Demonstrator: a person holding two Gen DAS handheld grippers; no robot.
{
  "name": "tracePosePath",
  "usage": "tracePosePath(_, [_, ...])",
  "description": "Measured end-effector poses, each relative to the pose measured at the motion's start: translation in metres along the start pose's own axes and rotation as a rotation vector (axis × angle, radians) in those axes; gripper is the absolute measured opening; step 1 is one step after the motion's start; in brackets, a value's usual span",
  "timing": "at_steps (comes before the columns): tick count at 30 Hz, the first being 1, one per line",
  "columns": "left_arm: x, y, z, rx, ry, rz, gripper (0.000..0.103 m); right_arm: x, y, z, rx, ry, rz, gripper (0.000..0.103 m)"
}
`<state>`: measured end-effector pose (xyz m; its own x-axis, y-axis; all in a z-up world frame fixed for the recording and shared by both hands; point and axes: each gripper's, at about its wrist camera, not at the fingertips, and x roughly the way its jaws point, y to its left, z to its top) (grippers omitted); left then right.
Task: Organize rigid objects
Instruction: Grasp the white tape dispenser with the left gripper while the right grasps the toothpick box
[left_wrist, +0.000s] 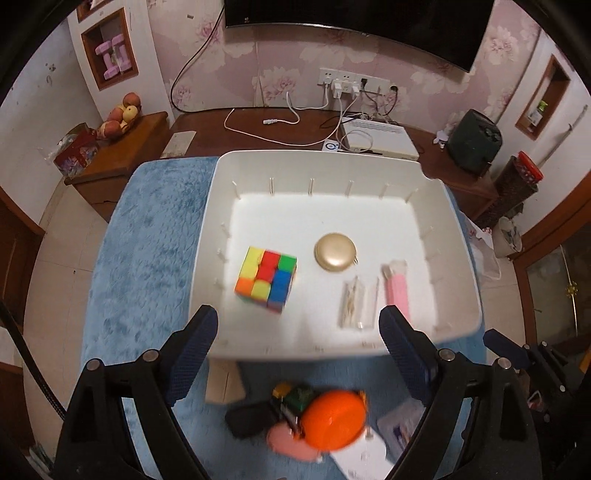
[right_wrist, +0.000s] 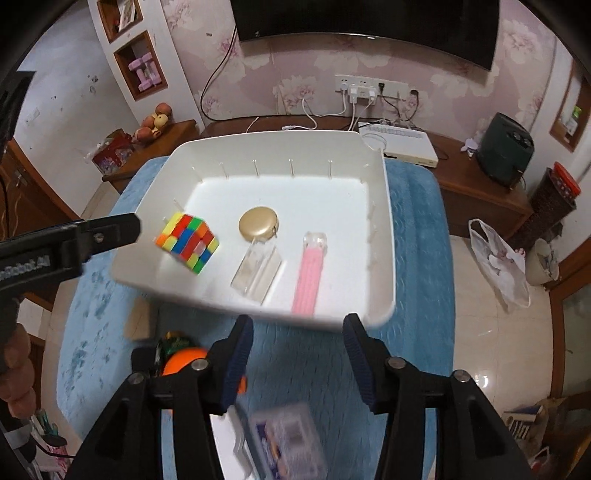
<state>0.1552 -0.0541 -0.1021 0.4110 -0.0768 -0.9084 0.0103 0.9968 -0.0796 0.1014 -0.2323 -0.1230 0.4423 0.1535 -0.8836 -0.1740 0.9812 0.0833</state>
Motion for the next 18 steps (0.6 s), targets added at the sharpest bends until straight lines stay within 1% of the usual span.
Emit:
tracePosePath(1, [-0.006, 0.001, -0.004, -0.001, 0.037, -0.024, 0.091, -0.004, 0.001, -0.007, 0.0, 0.003, -0.008, 0.053])
tracePosePath(4, [-0.027, 0.003, -0.024, 0.017, 0.03, -0.038, 0.091, -0.015, 0.003, -0.027, 0.006, 0.006, -0.021, 0.053])
tracePosePath(10, [-0.053, 0.002, -0.061, 0.041, 0.038, -0.061, 0.091, -0.042, 0.01, -0.063, 0.012, -0.001, -0.059, 0.053])
tracePosePath(14, [-0.06, -0.001, -0.083, 0.055, 0.053, -0.082, 0.091, -0.051, 0.013, -0.083, 0.009, -0.004, -0.087, 0.053])
tracePosePath(18, [-0.056, -0.006, -0.103, 0.052, 0.085, -0.096, 0.091, -0.048, 0.01, -0.097, 0.007, 0.008, -0.093, 0.053])
